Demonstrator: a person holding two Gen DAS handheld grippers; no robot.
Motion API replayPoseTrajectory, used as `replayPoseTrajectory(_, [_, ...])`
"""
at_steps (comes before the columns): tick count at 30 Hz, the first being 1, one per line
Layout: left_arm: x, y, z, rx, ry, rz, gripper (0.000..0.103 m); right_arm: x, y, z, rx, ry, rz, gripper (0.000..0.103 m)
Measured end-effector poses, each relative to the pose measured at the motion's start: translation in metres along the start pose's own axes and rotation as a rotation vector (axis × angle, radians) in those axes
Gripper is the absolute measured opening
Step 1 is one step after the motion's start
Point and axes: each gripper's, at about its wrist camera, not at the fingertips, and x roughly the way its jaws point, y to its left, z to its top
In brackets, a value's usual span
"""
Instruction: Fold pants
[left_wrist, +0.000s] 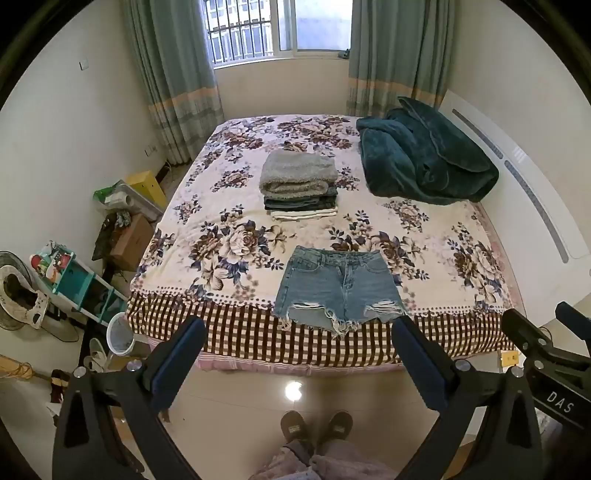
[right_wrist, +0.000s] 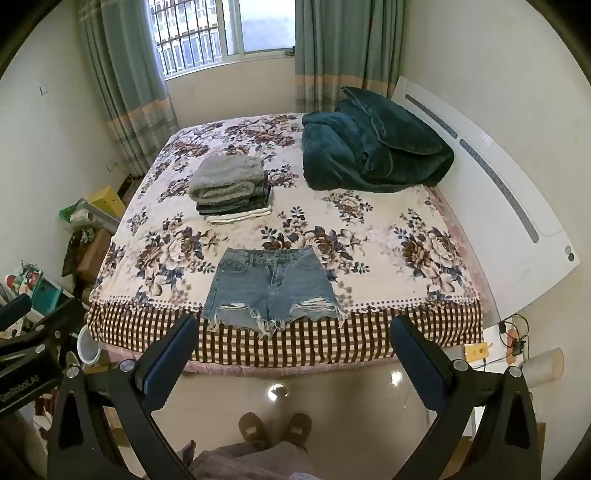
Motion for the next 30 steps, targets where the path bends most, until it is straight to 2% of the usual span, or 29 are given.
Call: replayPoseTrajectory(30, [0.0, 0.001, -0.001, -0.004, -0.023, -0.006, 0.103, -0.024, 0.012, 0.001, -0.019, -0.011, 0.014, 0.103])
